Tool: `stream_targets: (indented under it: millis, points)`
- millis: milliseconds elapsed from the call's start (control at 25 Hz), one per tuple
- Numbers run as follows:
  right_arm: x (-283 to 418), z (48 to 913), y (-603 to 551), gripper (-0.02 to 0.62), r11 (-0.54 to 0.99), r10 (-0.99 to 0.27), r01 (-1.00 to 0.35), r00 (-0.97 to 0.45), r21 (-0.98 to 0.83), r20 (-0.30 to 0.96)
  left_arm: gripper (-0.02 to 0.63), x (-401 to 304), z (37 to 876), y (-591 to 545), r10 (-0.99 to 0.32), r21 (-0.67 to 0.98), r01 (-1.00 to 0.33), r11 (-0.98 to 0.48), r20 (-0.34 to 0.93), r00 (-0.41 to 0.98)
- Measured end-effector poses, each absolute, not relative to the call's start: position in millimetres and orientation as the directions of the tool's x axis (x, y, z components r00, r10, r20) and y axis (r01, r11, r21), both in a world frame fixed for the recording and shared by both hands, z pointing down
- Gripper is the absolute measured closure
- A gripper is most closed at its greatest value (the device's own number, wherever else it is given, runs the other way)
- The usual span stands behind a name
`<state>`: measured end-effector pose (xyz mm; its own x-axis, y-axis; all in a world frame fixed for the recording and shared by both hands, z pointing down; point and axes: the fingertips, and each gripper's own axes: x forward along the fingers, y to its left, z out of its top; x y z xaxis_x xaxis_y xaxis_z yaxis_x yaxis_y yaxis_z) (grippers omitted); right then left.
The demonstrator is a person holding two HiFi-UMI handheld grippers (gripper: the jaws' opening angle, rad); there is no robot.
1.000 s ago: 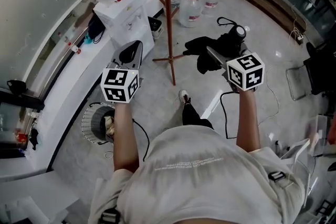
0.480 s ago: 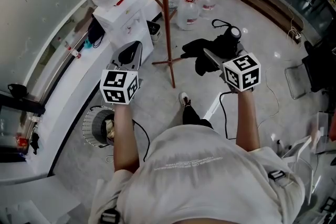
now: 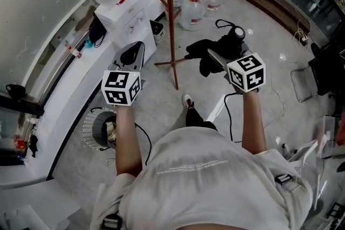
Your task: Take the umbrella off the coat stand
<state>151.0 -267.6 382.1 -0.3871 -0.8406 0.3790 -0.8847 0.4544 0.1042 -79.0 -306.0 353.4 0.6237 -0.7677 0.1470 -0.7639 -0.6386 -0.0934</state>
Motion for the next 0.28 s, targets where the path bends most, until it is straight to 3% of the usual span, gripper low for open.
stream_targets:
  millis: [280]
  points:
    - [152.9, 383.1, -271.9, 0.302, 0.451, -0.84, -0.886, -0.381, 0.106, 0.386, 0.589, -79.4, 356.7, -310.1, -0.764, -0.082, -0.763, -0.641, 0.153, 0.626]
